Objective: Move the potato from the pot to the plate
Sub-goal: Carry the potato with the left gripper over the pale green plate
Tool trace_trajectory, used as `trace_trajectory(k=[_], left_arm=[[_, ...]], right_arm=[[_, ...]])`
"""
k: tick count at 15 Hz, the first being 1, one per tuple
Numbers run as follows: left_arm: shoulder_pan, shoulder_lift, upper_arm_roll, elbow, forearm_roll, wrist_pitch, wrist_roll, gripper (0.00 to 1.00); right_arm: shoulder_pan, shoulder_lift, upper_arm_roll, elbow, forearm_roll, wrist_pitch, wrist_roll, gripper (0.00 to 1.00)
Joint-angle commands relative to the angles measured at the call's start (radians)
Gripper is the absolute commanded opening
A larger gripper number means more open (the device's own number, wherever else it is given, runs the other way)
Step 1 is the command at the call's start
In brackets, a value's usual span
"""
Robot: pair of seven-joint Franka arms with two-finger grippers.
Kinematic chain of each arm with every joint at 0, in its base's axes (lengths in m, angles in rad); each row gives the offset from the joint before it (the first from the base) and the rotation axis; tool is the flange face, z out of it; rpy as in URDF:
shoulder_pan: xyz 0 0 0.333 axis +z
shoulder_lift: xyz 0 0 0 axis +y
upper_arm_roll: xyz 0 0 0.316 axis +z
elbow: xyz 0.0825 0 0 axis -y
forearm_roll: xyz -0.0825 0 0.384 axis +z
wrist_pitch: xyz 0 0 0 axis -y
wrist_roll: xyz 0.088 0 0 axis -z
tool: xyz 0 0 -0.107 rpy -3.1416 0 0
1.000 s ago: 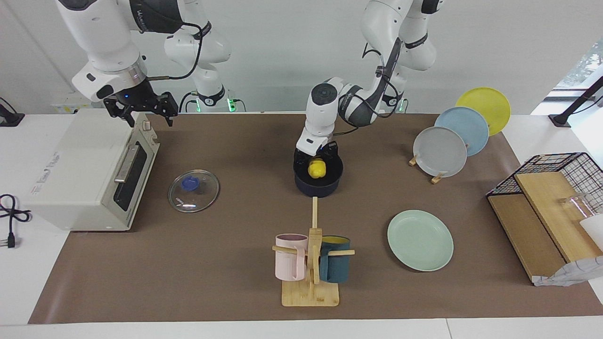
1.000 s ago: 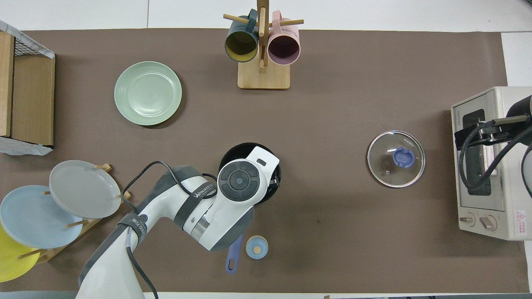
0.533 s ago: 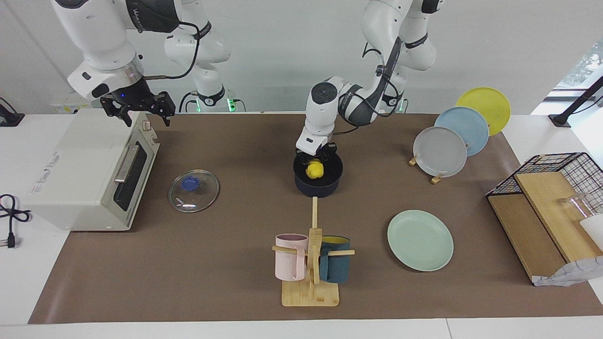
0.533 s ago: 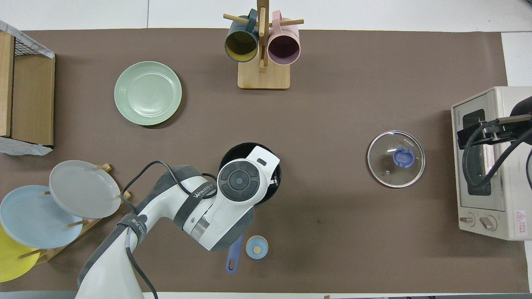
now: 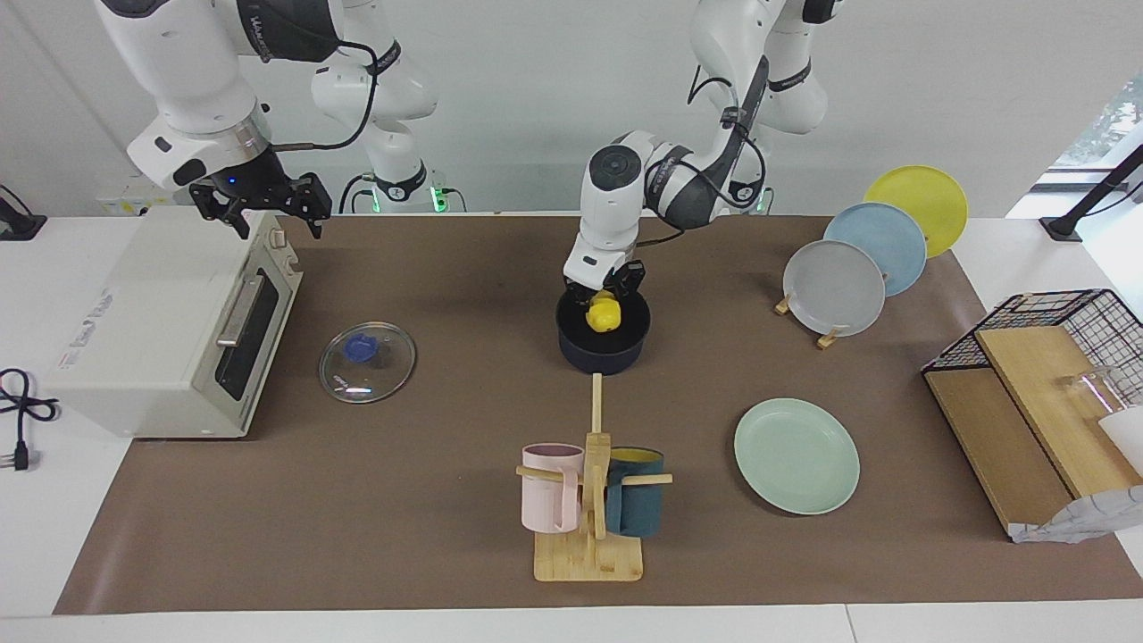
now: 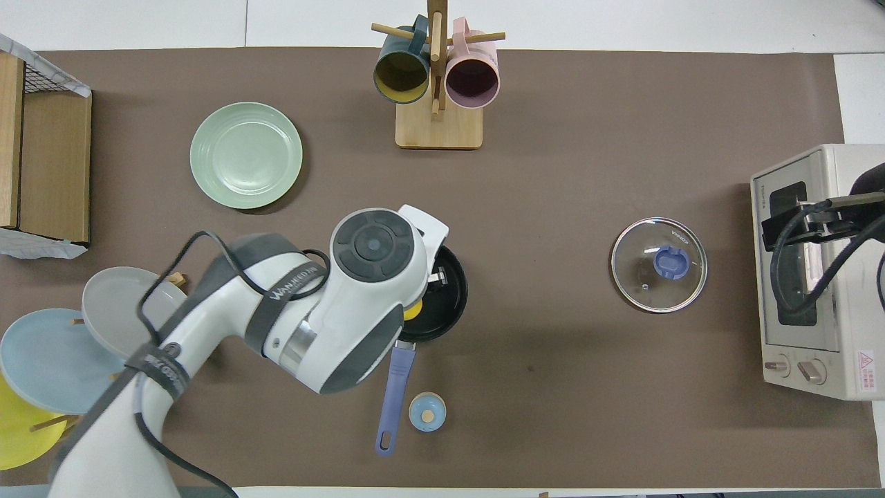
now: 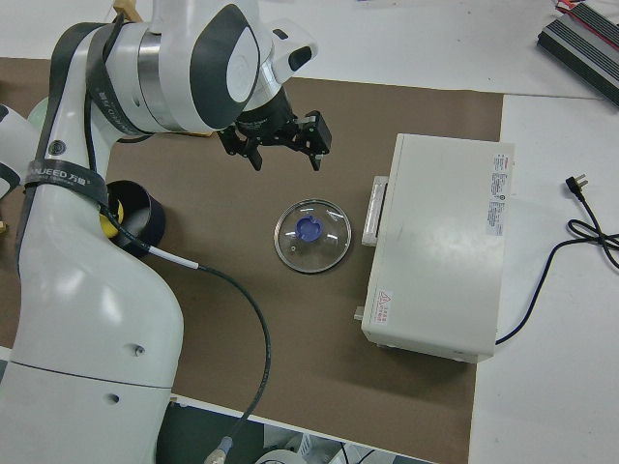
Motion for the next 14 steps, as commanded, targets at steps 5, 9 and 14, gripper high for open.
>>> trace_trajectory(k=[5, 9, 14], left_arm=[[0.331, 0.133, 0.004, 0.392, -0.043, -0.294, 0.377, 0.0], [0.467, 0.299, 0.008, 0.533, -0.008, -0.232, 0.647, 0.0], [0.507, 0.471, 0.009, 0.54, 0.074, -0.003, 0.721, 0.0]], right_arm=[[-0.006, 0.007, -0.005, 0.019, 0.023, -0.006, 0.007, 1.0], [-0.006, 0.009, -0.005, 0.018, 0.023, 0.026, 0.005, 1.0], [-0.007, 0.01, -0.005, 0.019, 0.025, 0.028, 0.005, 1.0]])
